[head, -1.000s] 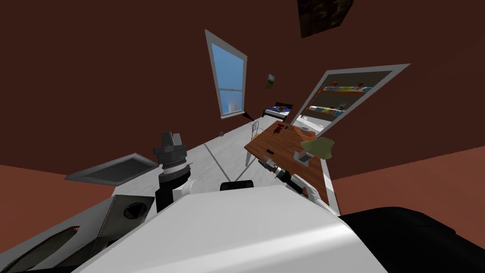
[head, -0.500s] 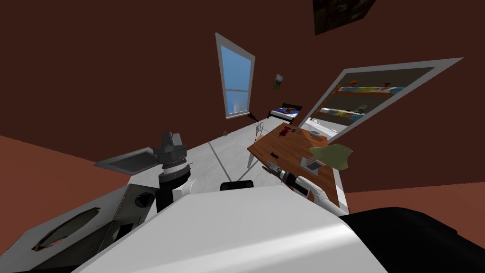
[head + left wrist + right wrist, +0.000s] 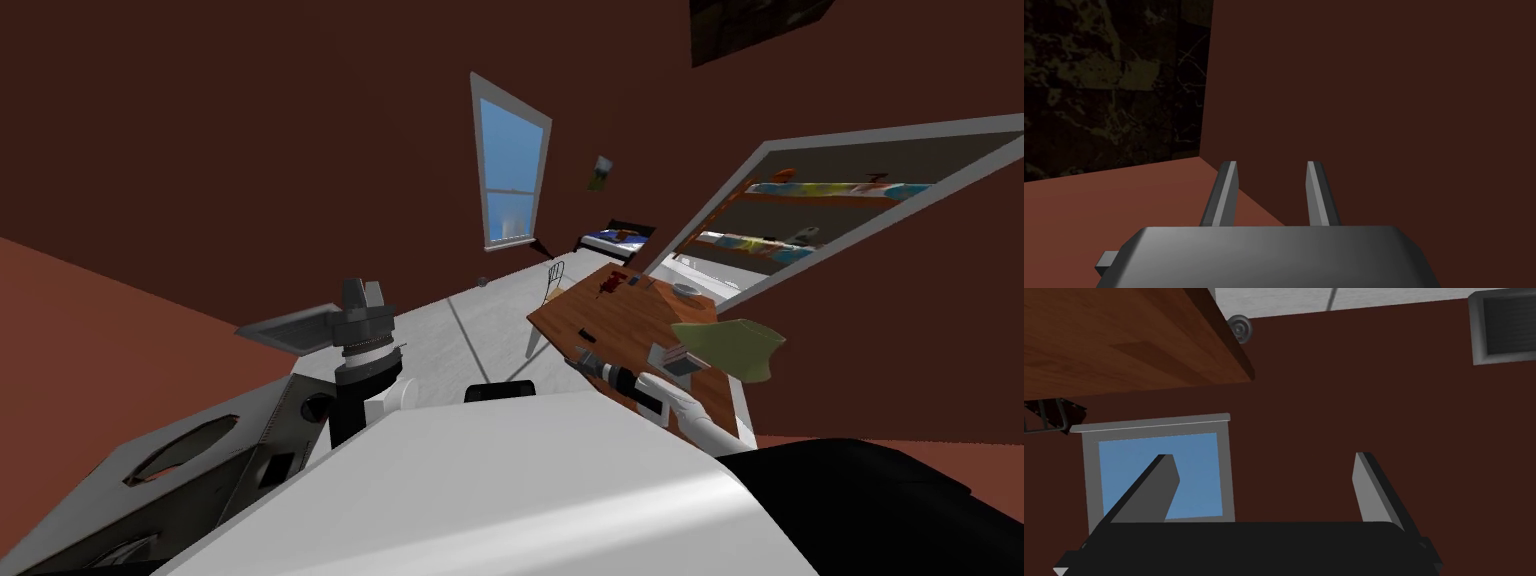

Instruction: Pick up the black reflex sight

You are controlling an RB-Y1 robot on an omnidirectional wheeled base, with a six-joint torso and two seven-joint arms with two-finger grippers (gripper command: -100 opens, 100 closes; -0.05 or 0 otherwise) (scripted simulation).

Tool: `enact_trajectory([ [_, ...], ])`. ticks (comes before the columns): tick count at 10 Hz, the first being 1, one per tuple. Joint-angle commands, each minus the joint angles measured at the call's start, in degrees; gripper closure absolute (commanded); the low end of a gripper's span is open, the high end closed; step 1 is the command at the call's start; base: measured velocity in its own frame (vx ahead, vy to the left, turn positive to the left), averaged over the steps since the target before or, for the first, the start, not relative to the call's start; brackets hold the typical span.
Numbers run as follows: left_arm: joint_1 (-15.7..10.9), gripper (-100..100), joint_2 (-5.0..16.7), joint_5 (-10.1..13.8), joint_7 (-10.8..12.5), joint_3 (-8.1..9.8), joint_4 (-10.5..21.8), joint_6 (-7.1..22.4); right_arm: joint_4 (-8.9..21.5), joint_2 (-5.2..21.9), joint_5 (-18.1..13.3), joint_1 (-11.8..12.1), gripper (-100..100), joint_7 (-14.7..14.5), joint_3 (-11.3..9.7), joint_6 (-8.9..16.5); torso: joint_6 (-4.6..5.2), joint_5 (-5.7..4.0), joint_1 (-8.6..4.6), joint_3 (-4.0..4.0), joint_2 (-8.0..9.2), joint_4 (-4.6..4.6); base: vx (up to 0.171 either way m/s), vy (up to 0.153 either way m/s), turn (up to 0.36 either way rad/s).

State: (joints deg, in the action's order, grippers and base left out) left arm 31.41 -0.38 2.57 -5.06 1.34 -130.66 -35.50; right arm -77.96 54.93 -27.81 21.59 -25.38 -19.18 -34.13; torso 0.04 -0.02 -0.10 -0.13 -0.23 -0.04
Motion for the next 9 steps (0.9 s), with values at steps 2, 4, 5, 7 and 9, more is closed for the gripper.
enact_trajectory([
  [2,0.0,0,0.0,0.0,0.0,0.00,0.0,0.0,4.8,1.8,-2.0,-0.6,-100,-1.3,-1.2,0.5,0.04,-0.01,0.01,0.00,0.01,-0.01,0.048,-0.011,0.124],
  [4,0.0,0,0.0,0.0,0.0,0.00,0.0,0.0,8.1,3.5,-3.2,-1.0,-100,-1.7,-2.0,1.0,0.00,-0.01,-0.07,-0.06,-0.10,-0.02,0.070,-0.032,0.146],
  [5,0.0,0,0.0,0.0,0.0,0.01,0.0,0.0,9.4,5.1,-4.4,-1.3,-100,-1.9,-2.7,1.6,0.05,-0.02,-0.06,-0.04,-0.07,-0.02,0.064,-0.019,0.114],
  [7,0.0,0,0.0,0.0,0.0,0.00,0.0,0.0,12.4,6.7,-5.5,-1.7,-100,-2.1,-3.4,2.2,0.04,-0.01,0.02,-0.03,-0.05,-0.02,0.061,-0.008,0.100],
  [9,0.0,0,0.0,0.0,0.0,0.01,0.0,0.0,12.8,6.7,-5.5,-1.7,-100,-2.1,-3.4,2.2,0.04,-0.01,0.03,-0.03,-0.05,-0.02,0.036,-0.012,0.028],
])
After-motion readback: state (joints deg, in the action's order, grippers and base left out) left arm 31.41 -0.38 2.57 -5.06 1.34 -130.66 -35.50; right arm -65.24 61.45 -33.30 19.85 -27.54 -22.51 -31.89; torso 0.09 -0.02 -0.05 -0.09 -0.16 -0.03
